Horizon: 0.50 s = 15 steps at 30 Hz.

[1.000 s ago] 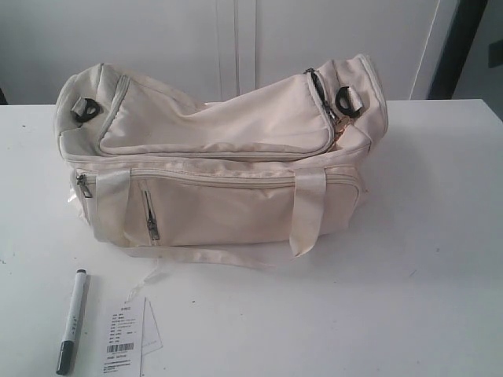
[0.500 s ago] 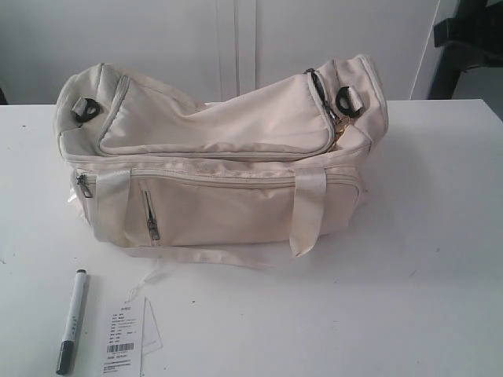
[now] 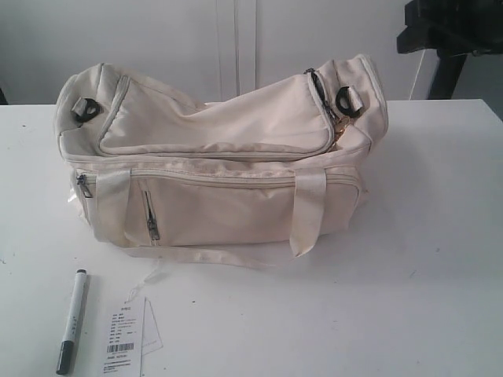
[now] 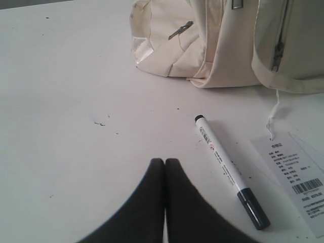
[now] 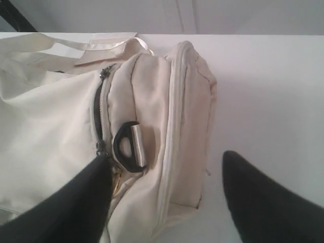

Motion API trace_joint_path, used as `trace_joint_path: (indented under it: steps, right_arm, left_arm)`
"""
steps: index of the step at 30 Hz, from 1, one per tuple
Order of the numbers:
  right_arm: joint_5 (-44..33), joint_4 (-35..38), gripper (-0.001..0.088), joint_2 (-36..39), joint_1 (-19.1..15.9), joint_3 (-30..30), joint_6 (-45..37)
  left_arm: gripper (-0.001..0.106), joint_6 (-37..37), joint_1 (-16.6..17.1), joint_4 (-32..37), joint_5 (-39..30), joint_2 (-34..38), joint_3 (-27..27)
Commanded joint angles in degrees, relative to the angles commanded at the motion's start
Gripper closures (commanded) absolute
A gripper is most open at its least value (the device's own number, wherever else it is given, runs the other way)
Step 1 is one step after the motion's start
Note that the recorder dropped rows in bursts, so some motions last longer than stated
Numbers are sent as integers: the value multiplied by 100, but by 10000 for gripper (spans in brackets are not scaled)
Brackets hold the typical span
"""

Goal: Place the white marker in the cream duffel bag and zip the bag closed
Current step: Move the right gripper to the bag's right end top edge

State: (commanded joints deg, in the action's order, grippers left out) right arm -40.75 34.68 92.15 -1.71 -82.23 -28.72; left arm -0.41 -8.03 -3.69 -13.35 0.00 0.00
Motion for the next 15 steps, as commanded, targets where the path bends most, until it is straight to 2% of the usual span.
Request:
trace_joint_path:
  steps: [7, 15]
  right_arm:
    - [-26, 220, 180, 317, 3, -170, 0]
    - [55, 276, 200, 960, 171, -753, 0]
  left_arm:
    - [1053, -9, 0, -100, 0, 0, 0]
    - [1053, -9, 0, -173, 0, 0, 0]
